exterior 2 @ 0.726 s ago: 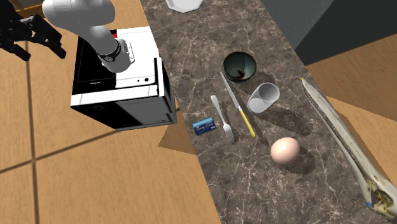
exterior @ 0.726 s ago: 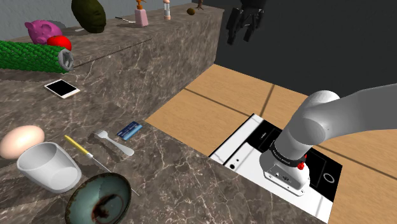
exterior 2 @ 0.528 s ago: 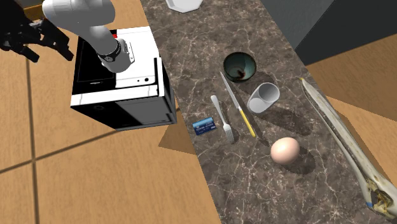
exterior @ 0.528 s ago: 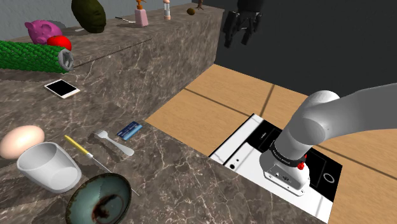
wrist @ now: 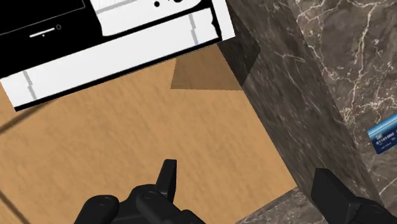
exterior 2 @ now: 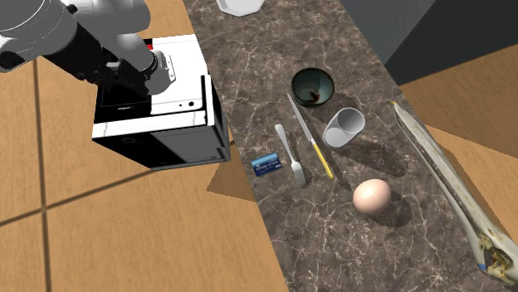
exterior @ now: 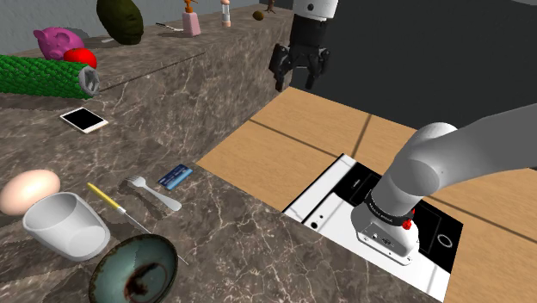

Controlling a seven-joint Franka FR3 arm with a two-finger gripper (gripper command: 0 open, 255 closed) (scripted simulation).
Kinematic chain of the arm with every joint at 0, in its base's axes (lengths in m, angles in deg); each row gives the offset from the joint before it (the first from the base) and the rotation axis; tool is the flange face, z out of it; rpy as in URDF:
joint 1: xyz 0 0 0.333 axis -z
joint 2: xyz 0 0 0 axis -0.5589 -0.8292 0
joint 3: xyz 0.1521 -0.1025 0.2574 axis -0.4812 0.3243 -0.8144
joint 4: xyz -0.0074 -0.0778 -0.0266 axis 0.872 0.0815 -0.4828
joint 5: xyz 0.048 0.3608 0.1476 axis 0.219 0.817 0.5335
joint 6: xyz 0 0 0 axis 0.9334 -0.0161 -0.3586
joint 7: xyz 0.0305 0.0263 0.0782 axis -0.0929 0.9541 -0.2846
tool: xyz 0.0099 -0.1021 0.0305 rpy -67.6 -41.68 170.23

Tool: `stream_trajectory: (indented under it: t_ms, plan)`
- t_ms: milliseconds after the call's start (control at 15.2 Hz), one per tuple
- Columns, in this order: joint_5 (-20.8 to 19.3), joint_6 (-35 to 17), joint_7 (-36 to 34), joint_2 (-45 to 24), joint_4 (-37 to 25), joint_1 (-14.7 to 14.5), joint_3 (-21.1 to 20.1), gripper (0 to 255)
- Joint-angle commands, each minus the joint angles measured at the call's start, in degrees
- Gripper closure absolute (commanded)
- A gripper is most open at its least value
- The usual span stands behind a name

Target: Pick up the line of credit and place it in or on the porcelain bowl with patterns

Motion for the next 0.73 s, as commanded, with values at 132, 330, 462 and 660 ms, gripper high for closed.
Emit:
stream_trajectory:
  t_ms: [132, 330, 462, 660]
  plan:
    - [5.3, -4.2, -9.4, -4.4, 1.0, 0.0, -4.6, 0]
    - [8.7, -7.6, -15.8, -8.5, 0.6, 0.2, -7.7, 0]
    - [10.8, -10.1, -20.0, -11.7, 0.1, 0.3, -9.8, 0]
    - [13.5, -14.1, -26.2, -16.9, -1.3, 0.4, -12.7, 0]
